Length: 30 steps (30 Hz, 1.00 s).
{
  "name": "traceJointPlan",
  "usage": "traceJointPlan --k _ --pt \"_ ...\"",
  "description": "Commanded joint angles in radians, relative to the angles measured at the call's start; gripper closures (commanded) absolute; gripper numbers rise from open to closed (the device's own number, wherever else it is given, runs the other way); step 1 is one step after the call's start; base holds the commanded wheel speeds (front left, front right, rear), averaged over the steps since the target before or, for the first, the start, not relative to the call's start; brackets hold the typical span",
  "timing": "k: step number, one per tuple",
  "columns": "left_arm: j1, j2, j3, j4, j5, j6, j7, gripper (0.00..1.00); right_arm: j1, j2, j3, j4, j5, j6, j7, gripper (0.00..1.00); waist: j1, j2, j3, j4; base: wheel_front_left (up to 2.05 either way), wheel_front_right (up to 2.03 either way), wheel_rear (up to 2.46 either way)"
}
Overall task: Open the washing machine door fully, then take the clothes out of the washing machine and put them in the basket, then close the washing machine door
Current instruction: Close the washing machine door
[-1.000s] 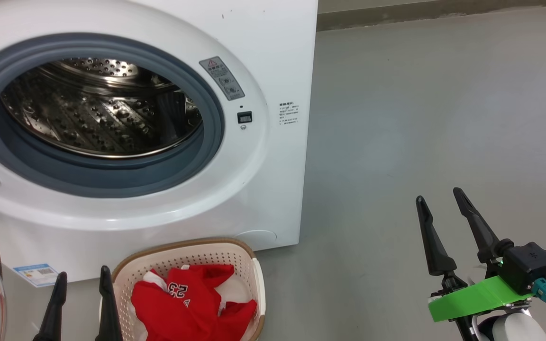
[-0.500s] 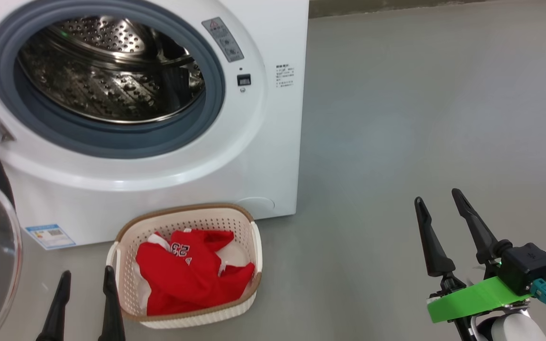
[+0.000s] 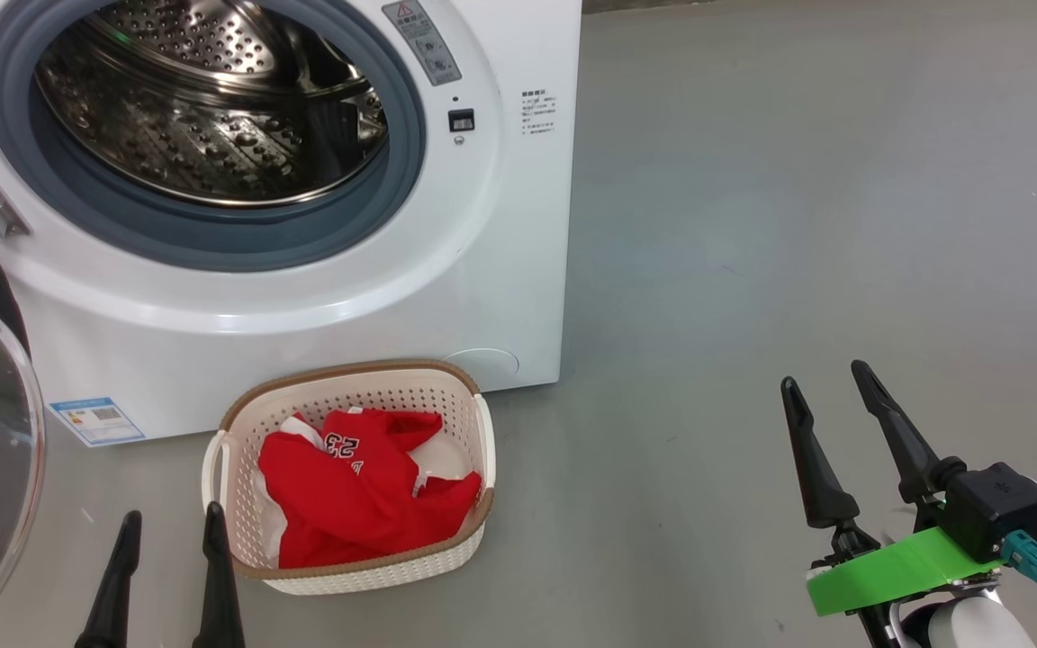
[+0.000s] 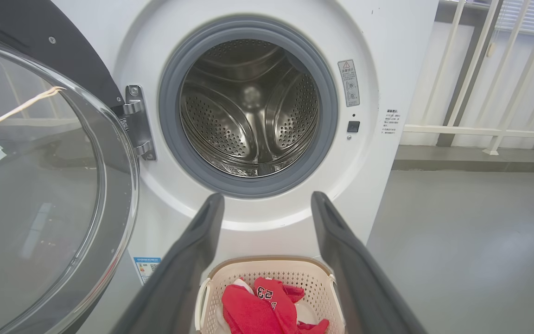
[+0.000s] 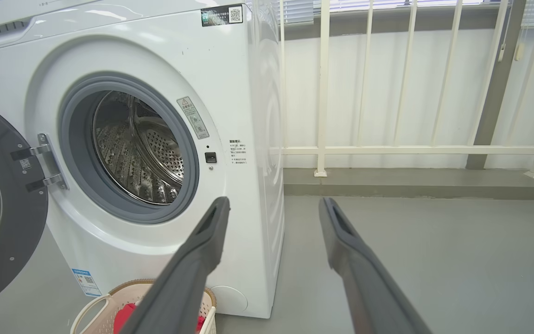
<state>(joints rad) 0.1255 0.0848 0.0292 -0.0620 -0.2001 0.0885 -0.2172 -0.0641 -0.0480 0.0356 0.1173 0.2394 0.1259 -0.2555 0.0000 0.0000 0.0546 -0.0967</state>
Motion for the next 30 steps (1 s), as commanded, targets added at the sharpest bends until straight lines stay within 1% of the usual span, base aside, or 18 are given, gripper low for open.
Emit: traceJointPlan --k 1,5,9,14,20,21,30 --pt "-0.019 0.017 0.027 -0.032 0.007 0.002 -0.009 0.00 -0.012 -0.002 0.021 -0.022 0.008 0.005 -0.006 0.00 0.0000 0.0000 -0.002 0.000 0.00 0.00 0.00" --pt "-0.018 0.016 0.019 -0.034 0.005 0.000 -0.014 0.00 -0.011 -0.002 0.022 -0.021 0.007 0.005 -0.006 0.00 0.0000 0.0000 -0.006 0.003 0.00 0.00 0.00" --pt "-0.018 0.016 0.018 -0.041 0.008 0.008 -0.017 0.00 -0.011 -0.002 0.024 -0.019 0.007 0.005 -0.006 0.00 0.0000 0.0000 -0.007 0.011 0.00 0.00 0.00" --pt "-0.022 0.012 0.015 -0.057 0.004 0.015 -0.020 0.00 -0.011 -0.002 0.027 -0.020 0.003 0.005 -0.006 0.00 0.0000 0.0000 -0.008 0.039 0.00 0.00 0.00" --pt "-0.021 0.009 0.010 -0.088 0.009 0.033 -0.016 0.00 -0.019 -0.002 0.035 -0.020 -0.002 0.005 -0.006 0.00 0.0000 0.0000 -0.004 0.091 0.00 0.00 0.00" --pt "-0.021 0.009 0.010 -0.088 0.009 0.033 -0.016 0.00 -0.019 -0.002 0.035 -0.020 -0.002 0.005 -0.006 0.00 0.0000 0.0000 -0.004 0.091 0.00 0.00 0.00" --pt "-0.008 0.009 0.004 -0.122 0.013 0.053 0.007 0.00 -0.021 -0.002 0.057 -0.023 -0.016 0.005 -0.006 0.00 0.0000 0.0000 -0.007 0.204 0.00 0.00 0.00"
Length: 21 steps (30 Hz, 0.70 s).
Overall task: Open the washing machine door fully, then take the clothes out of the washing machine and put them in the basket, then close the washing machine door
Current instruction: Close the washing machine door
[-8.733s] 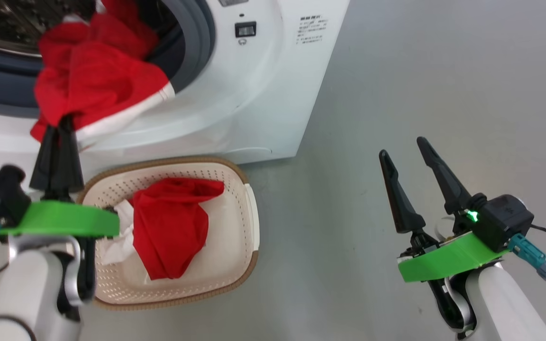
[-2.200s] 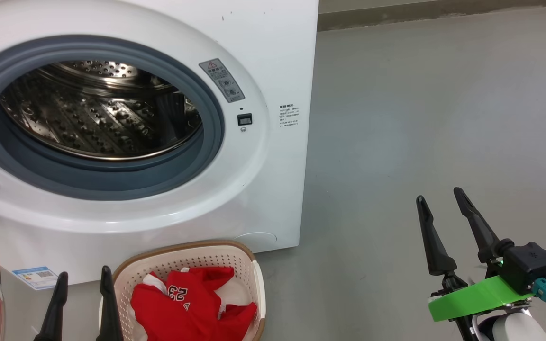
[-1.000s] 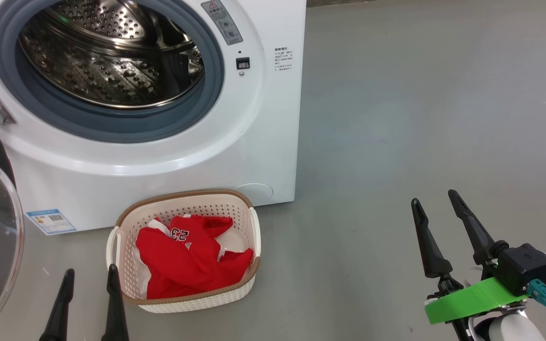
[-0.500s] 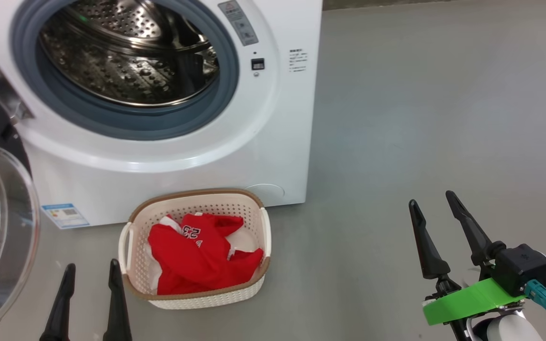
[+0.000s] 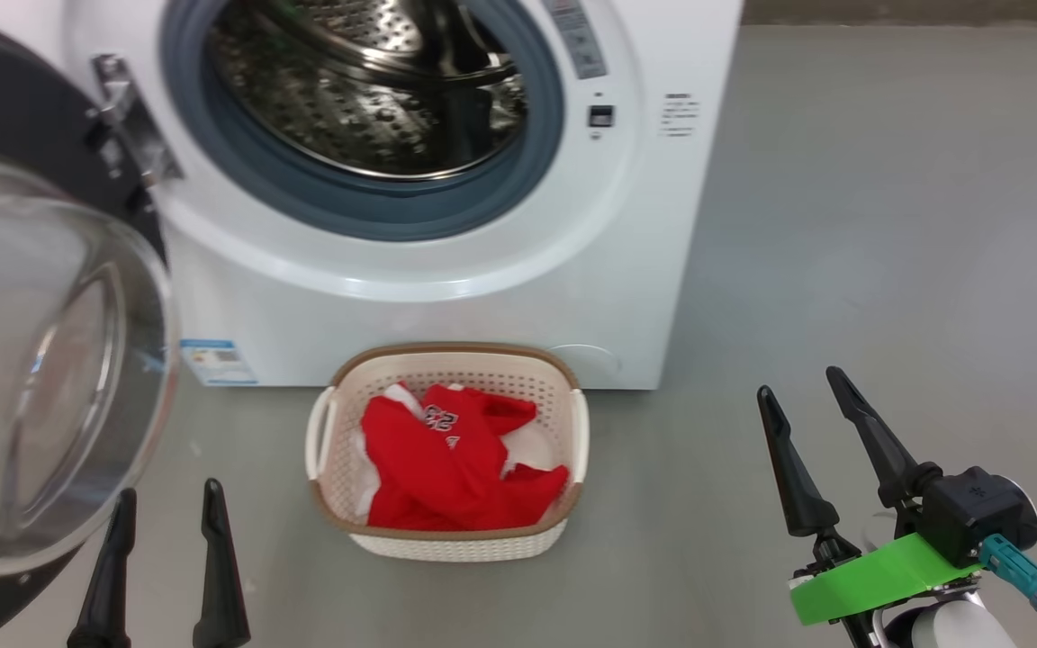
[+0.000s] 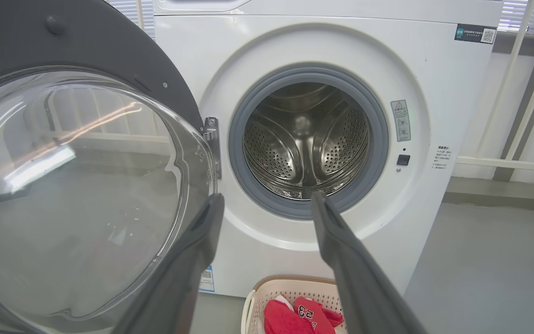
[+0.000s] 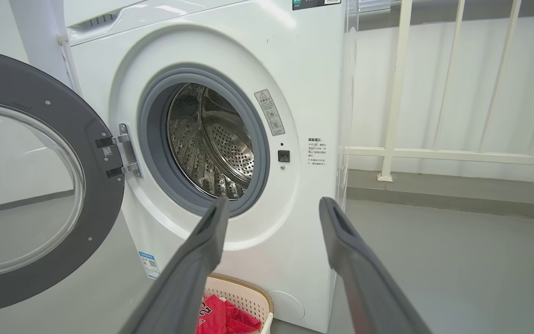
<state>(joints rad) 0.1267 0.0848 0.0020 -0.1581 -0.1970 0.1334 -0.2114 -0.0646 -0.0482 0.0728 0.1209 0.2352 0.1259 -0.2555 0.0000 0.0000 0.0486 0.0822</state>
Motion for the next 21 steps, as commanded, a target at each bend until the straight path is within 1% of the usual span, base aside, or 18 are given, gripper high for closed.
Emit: traceJointPlan --k 1,14,21 --pt "-0.006 0.010 0.030 -0.033 0.011 0.010 0.002 0.00 -0.021 -0.002 0.022 -0.027 -0.013 0.005 -0.006 0.00 0.0000 0.0000 0.000 0.052 0.00 0.00 0.00" --pt "0.007 0.019 0.031 -0.056 0.017 0.031 0.017 0.00 -0.010 -0.002 0.045 -0.040 -0.015 0.005 -0.006 0.00 0.0000 0.0000 -0.012 0.200 0.00 0.00 0.00" --pt "0.017 0.023 0.035 -0.072 0.027 0.049 0.021 0.00 -0.006 -0.002 0.057 -0.045 -0.015 0.005 -0.006 0.00 0.0000 0.0000 -0.012 0.262 0.00 0.00 0.00"
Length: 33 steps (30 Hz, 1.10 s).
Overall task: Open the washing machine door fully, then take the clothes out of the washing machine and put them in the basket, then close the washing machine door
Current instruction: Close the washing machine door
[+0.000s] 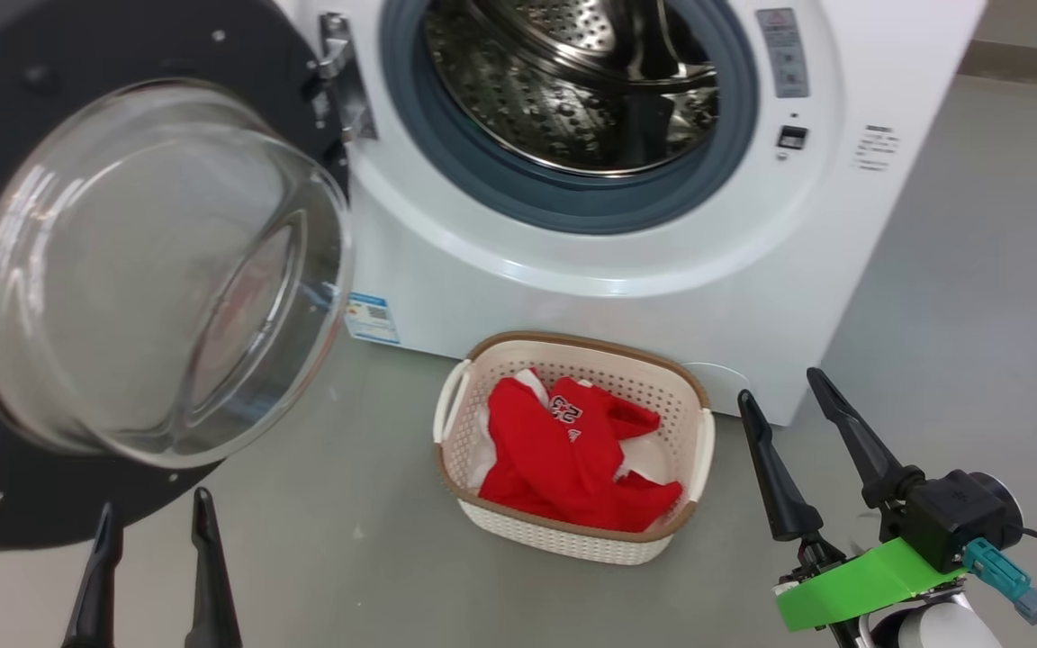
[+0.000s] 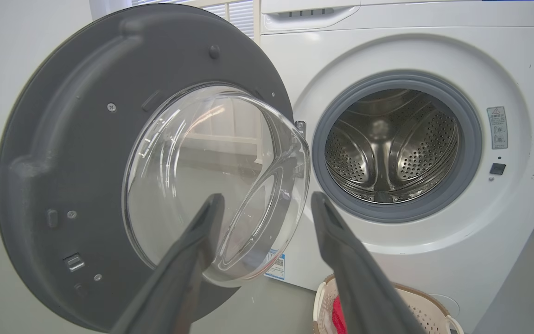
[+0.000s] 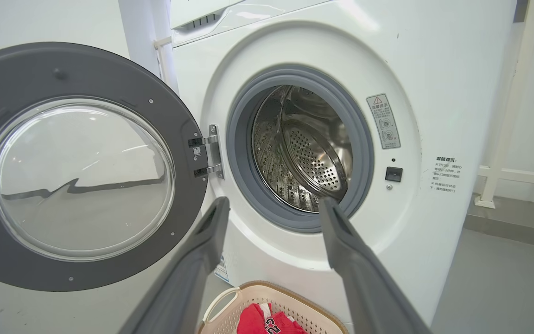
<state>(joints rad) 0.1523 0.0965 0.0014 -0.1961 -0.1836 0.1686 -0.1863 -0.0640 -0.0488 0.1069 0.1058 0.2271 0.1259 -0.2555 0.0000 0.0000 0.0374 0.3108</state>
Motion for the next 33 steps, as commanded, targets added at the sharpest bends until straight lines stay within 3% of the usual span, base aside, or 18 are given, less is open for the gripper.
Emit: traceJointPlan --k 1,13,23,24,26,27,33 --pt "-0.009 0.010 0.037 -0.037 0.014 0.018 -0.008 0.00 -0.006 -0.001 0.026 -0.030 -0.007 0.005 -0.006 0.00 0.0000 0.0000 0.001 0.041 0.00 0.00 0.00" --pt "-0.005 0.005 0.039 -0.042 0.021 0.046 -0.029 0.00 0.003 -0.001 0.045 -0.035 -0.013 0.005 -0.006 0.00 0.0000 0.0000 -0.001 0.113 0.00 0.00 0.00" --pt "-0.004 0.003 0.049 -0.054 0.007 0.055 -0.044 0.00 0.005 -0.001 0.052 -0.034 -0.015 0.005 -0.006 0.00 0.0000 0.0000 0.003 0.135 0.00 0.00 0.00" --pt "-0.023 0.000 0.086 -0.066 -0.022 0.051 -0.068 1.00 0.004 -0.001 0.055 -0.029 -0.019 0.005 -0.006 0.00 0.0000 0.0000 0.003 0.123 0.00 0.00 0.00" --pt "-0.032 -0.006 0.106 -0.071 -0.048 0.050 -0.072 1.00 0.002 -0.001 0.054 -0.028 -0.020 0.005 -0.006 0.00 0.0000 0.0000 0.005 0.113 0.00 0.00 0.00" --pt "-0.077 -0.006 0.157 -0.071 -0.107 0.026 -0.074 1.00 0.003 -0.001 0.050 -0.026 -0.024 0.005 -0.006 0.00 0.0000 0.0000 0.005 0.102 0.00 0.00 0.00" --pt "-0.185 0.006 0.247 -0.064 -0.209 -0.018 -0.075 1.00 0.003 -0.001 0.042 -0.028 -0.032 0.005 -0.006 0.00 0.0000 0.0000 0.007 0.086 0.00 0.00 0.00"
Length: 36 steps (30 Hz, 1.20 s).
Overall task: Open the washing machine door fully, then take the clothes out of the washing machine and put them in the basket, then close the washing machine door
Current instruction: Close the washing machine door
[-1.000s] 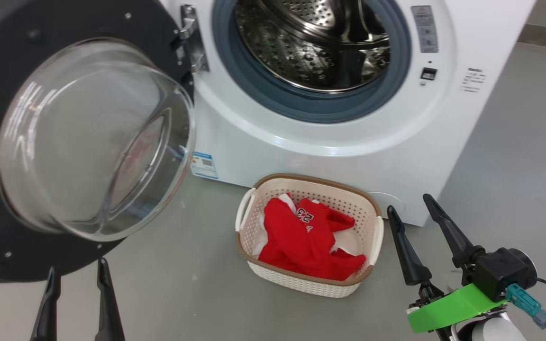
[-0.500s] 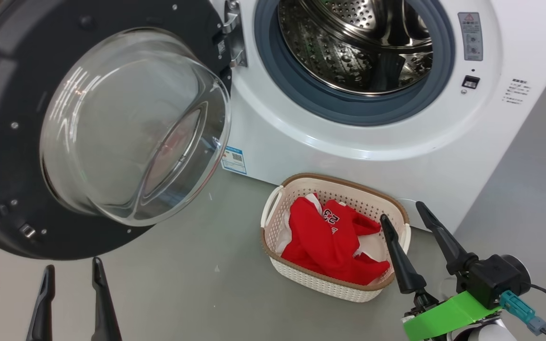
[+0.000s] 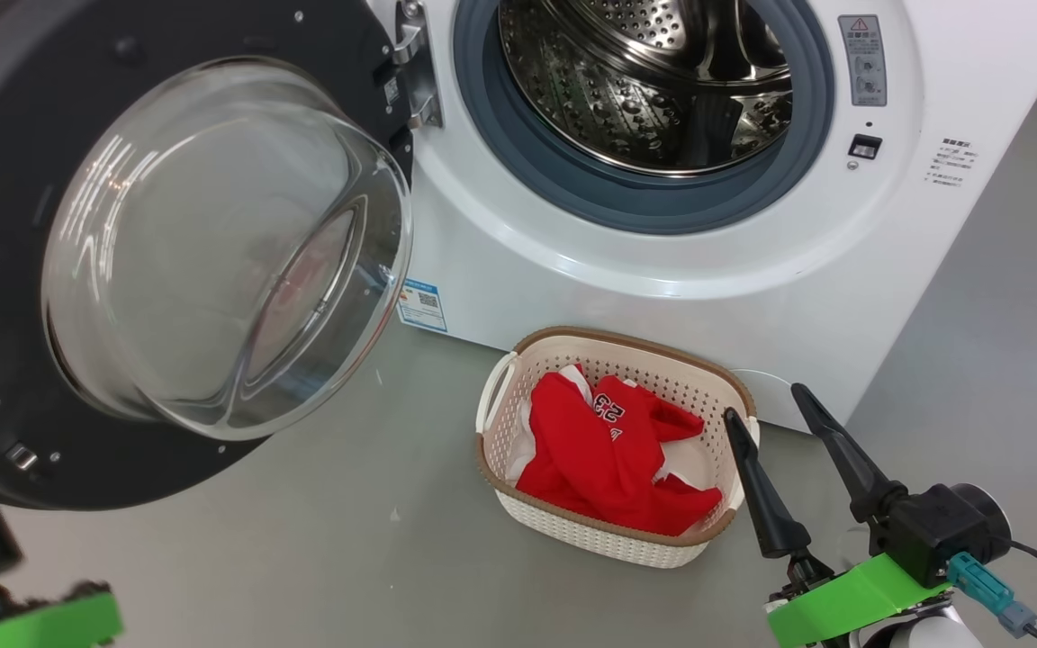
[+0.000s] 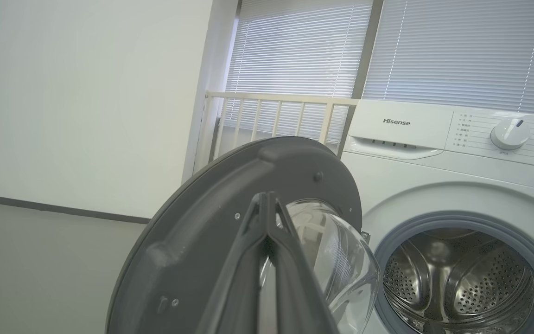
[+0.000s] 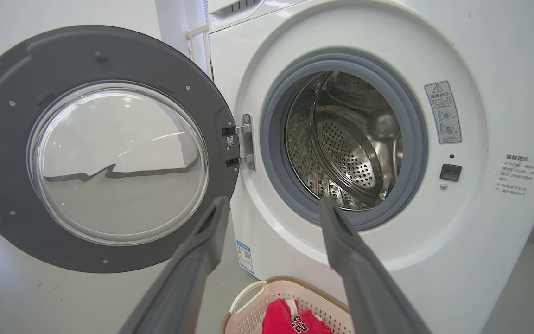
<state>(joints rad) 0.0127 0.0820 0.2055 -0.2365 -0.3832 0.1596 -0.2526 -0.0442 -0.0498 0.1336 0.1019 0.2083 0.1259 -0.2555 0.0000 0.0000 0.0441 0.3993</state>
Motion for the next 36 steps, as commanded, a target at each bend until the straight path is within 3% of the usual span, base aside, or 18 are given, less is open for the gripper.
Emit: traceJointPlan --k 1,8,16,20,25,30,36 --pt "-0.062 0.027 0.055 -0.022 -0.022 -0.015 -0.009 1.00 -0.017 0.000 0.015 -0.025 -0.013 0.005 -0.006 0.00 0.0000 0.0000 0.001 -0.005 0.00 0.00 0.00" --pt "-0.215 0.069 0.170 0.036 -0.161 -0.047 -0.009 1.00 -0.018 0.000 0.013 -0.023 -0.015 0.005 -0.006 0.00 0.0000 0.0000 0.002 -0.020 0.00 0.00 0.00" --pt "-0.390 0.119 0.274 0.201 -0.338 -0.084 0.006 1.00 -0.019 0.000 0.015 -0.019 -0.016 0.005 -0.006 0.00 0.0000 0.0000 -0.002 -0.035 0.00 0.00 0.00" --pt "-0.493 0.164 0.321 0.320 -0.442 -0.087 0.068 1.00 -0.020 0.000 0.017 -0.018 -0.019 0.005 -0.004 0.00 0.0000 0.0000 -0.008 -0.045 0.00 0.00 0.00" --pt "-0.609 0.246 0.366 0.477 -0.511 -0.070 0.127 1.00 -0.017 0.000 0.019 -0.025 -0.021 0.005 0.004 0.00 0.0000 0.0000 -0.010 -0.056 0.00 0.00 0.00" --pt "-0.724 0.299 0.409 0.683 -0.626 -0.003 0.278 1.00 -0.010 0.000 0.017 -0.038 -0.024 0.005 0.015 0.00 0.0000 0.0000 -0.012 -0.063 0.00 0.00 0.00" --pt "-0.784 0.375 0.390 0.859 -0.635 0.049 0.381 1.00 -0.005 0.000 0.020 -0.045 -0.024 0.005 0.023 0.00 0.0000 0.0000 -0.016 -0.070 0.00 0.00 0.00"
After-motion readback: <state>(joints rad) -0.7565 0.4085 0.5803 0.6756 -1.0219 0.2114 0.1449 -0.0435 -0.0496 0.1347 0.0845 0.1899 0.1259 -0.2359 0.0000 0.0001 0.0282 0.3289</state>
